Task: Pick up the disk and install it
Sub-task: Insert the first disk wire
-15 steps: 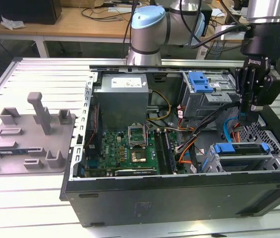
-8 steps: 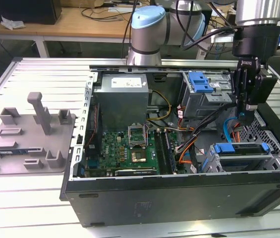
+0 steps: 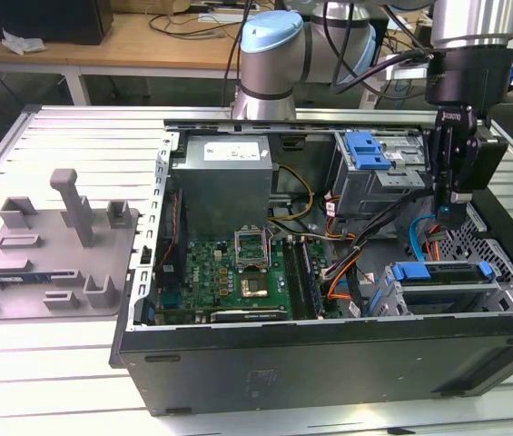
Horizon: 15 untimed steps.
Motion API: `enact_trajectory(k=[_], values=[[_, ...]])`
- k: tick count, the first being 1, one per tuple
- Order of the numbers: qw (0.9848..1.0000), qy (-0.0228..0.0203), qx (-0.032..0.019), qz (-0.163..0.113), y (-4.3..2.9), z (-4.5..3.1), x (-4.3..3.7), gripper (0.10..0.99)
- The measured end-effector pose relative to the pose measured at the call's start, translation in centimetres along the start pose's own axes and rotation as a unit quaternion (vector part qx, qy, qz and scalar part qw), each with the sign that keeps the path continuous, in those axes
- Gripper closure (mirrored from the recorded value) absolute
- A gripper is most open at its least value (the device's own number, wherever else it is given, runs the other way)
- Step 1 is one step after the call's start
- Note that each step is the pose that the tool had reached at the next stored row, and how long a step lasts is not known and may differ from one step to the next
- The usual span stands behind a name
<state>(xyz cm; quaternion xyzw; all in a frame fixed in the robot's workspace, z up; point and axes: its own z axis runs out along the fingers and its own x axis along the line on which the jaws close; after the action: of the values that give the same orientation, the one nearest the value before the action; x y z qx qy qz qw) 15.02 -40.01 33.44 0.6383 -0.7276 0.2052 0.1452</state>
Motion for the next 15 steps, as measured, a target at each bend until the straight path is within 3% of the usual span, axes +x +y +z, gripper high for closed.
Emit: enact_trajectory(k=[6, 8, 15], values=[[1.0000, 0.0026, 0.0053, 0.006, 0.02, 0.06, -0.03, 0.749], [0.9999, 0.0032, 0.0052, 0.011, 0.17, 0.11, -0.04, 0.886], [0.9999, 0.0052, 0.0040, 0.016, 0.16, 0.16, -0.07, 0.922]])
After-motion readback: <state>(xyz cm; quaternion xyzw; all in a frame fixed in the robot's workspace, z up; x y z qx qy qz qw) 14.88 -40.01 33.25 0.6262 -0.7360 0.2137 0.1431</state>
